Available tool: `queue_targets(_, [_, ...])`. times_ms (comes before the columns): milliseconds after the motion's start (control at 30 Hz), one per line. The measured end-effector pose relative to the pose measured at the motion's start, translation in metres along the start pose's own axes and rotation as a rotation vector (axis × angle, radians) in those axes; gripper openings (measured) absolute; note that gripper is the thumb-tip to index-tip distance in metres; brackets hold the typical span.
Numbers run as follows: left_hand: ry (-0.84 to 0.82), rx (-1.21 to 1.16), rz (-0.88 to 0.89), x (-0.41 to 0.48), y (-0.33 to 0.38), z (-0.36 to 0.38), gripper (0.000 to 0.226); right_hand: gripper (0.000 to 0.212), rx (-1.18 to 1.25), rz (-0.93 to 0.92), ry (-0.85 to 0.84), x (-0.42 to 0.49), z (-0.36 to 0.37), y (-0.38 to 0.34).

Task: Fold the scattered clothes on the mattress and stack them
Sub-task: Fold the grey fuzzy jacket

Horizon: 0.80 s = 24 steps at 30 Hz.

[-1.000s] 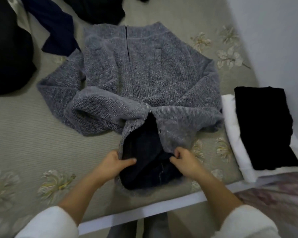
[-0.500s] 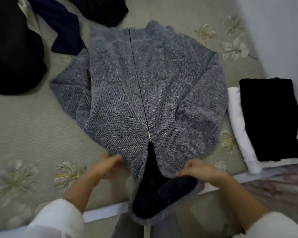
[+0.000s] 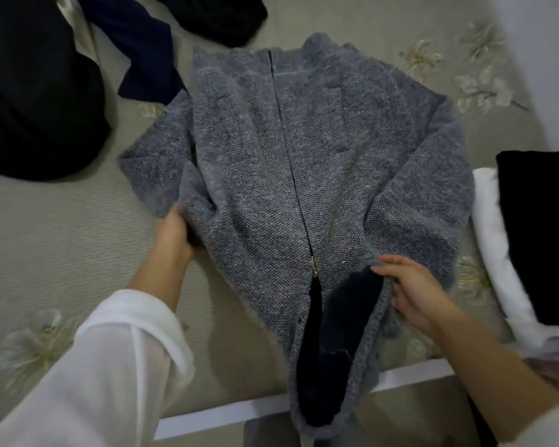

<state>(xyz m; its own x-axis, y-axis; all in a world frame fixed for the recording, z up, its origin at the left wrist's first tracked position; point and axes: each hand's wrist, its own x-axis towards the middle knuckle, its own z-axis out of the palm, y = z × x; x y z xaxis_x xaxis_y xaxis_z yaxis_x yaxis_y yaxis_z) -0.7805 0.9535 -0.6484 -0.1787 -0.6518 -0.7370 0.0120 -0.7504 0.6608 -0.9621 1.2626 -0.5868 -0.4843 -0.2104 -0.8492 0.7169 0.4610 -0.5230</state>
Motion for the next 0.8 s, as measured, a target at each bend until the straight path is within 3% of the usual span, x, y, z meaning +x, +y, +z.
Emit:
queue_targets(100, [0.398,0.211,0.487,-0.022,0.023,-0.031,0.044,0.016,-0.368,-0.143,0.178,0.002,0.01,0.003])
queue_targets(133, [0.475,0.233,0.567,-0.034,0.031,-0.048,0.045,0.014,-0.539,-0.208,0.226,0.0,0.009,0.004])
queue_targets(200, [0.605,0.25,0.575,-0.052,0.036,-0.093,0.049,0.01,-0.782,-0.241,0.265,-0.005,0.002,0.004])
queue_targets(267, [0.632,0.198,0.471,-0.058,0.029,-0.131,0.035,0.011,-0.903,-0.16,0.211,-0.008,-0.008,0.004])
queue_targets(333, [0.526,0.089,0.191,-0.061,0.014,-0.146,0.016,0.018,-0.996,-0.059,0.104,-0.014,-0.014,0.002])
queue_targets(400, [0.407,0.101,-0.053,-0.064,-0.005,-0.15,0.036,0.024,-0.976,0.01,0.033,-0.019,-0.017,-0.001])
queue_targets(533, [0.402,0.344,-0.159,-0.094,-0.057,-0.11,0.026,0.017,-0.839,0.098,-0.045,-0.027,-0.023,-0.01])
queue_targets(600, [0.195,0.424,-0.296,-0.129,-0.088,-0.072,0.025,0.014,-0.742,0.125,-0.069,-0.028,-0.028,-0.013])
queue_targets(700, [-0.26,0.685,-0.659,-0.186,-0.124,-0.023,0.029,0.02,-0.685,0.128,-0.06,-0.025,-0.046,-0.012])
queue_targets(800, [-0.366,1.058,-0.586,-0.208,-0.153,-0.012,0.021,0.021,-0.782,0.147,-0.107,-0.025,-0.076,-0.011])
